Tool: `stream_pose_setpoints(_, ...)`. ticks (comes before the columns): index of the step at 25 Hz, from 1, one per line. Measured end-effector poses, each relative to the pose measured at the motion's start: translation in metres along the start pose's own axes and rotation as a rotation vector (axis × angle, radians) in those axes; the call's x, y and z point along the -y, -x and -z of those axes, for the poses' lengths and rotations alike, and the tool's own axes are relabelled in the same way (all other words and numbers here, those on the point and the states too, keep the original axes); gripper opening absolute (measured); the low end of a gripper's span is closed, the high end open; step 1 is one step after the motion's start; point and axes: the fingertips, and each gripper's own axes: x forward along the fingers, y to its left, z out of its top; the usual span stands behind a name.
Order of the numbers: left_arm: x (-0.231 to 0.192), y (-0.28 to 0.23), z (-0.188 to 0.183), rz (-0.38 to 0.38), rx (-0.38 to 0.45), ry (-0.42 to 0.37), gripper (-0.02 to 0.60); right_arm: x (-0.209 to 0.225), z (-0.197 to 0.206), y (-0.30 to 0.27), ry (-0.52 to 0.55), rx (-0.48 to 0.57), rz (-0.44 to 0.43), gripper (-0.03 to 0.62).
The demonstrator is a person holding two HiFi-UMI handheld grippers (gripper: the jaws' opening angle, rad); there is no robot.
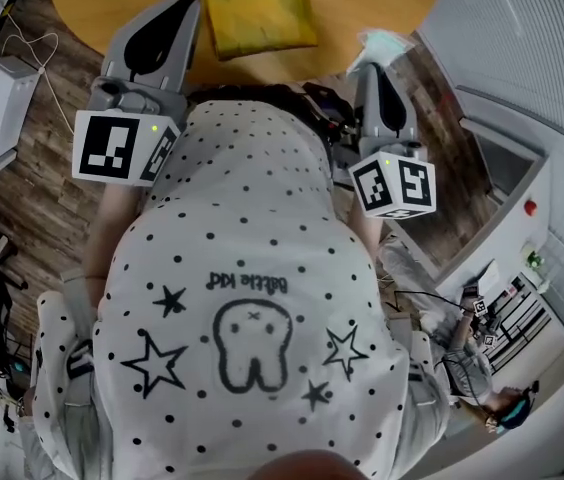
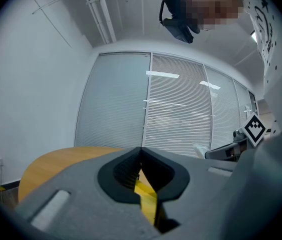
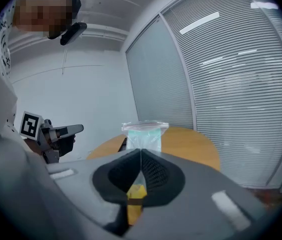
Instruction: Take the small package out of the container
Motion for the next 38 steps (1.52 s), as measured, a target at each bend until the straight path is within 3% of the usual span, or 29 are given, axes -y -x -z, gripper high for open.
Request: stream_pose_setpoints(38, 0.0043, -0.0058, 0.0013, 0.023, -0.009, 0.007, 0.008, -0.0006, -0.0082, 0.0057, 0.021, 0.015, 0.004, 0.005)
